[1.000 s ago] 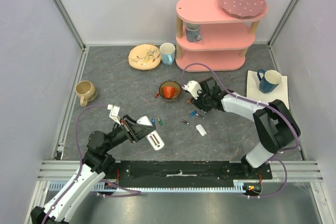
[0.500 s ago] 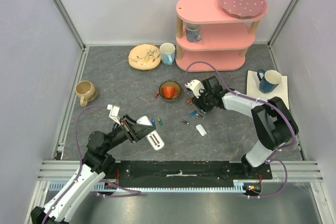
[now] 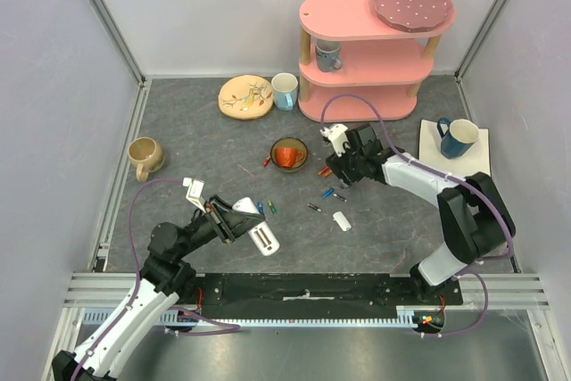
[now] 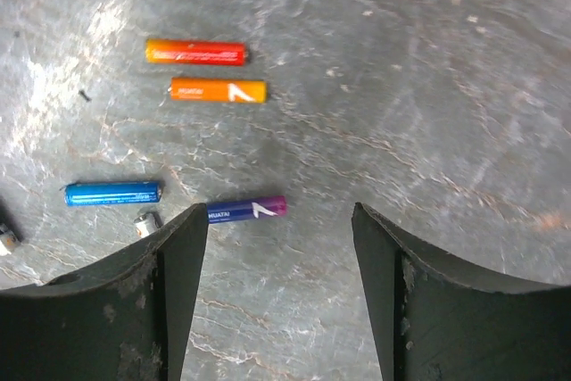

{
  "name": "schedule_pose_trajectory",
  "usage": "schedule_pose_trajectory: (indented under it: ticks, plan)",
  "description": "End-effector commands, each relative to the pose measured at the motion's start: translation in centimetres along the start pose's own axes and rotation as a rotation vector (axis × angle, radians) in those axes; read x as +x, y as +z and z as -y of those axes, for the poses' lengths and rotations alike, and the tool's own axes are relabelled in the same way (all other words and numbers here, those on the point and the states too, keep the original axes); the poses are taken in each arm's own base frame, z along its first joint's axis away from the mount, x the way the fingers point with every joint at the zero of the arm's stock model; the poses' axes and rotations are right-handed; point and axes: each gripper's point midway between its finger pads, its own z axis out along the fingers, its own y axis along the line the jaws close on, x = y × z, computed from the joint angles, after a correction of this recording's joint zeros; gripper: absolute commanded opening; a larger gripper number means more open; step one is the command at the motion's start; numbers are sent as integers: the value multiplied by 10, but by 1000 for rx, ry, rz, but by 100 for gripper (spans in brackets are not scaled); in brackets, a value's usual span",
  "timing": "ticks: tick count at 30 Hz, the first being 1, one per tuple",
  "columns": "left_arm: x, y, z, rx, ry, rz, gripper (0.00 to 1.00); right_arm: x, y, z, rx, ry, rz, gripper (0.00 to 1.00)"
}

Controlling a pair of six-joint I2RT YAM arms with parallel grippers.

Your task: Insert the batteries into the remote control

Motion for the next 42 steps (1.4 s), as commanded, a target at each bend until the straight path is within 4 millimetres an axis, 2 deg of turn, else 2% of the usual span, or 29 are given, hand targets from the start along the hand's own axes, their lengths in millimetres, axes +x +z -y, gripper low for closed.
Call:
schedule_pose_trajectory:
  ticks: [1,2,3,4,6,7,8,10,11,15,21,25,42]
  plan:
    - [31,-7,-44,-74,-63,-40,2,-49,-33,30,173,259,165,73]
    - [33,-8,-47,-82,-69,-42,2,-48,-37,34,208,357,179,72]
    - [33,-8,-47,-82,-71,-40,2,-43,-41,46,301,457,178,73]
    - [33,-8,-48,-84,-76,-41,2,-37,-41,41,310,638,172,72]
    - [33,-8,-49,-90,-84,-37,2,-20,-38,33,330,765,134,67]
    - [34,-8,-50,-93,-87,-37,2,-16,-35,26,334,903,139,65]
    - [34,-8,-51,-100,-93,-37,2,-7,-32,14,333,936,123,63]
    - [32,-8,-50,-104,-93,-34,2,-6,-31,6,370,1027,152,61]
    - [31,-7,-50,-105,-88,-33,2,-10,-32,-9,359,1015,165,60]
    - [31,-7,-50,-112,-89,-37,2,-11,-28,-22,398,1033,182,59]
    - [32,-7,-49,-110,-92,-41,2,8,-19,-21,459,1052,147,59]
    - [32,-8,-51,-116,-97,-39,2,14,-16,-18,493,1051,138,58]
    - [36,-9,-50,-106,-103,-50,2,11,4,-16,521,1039,98,52]
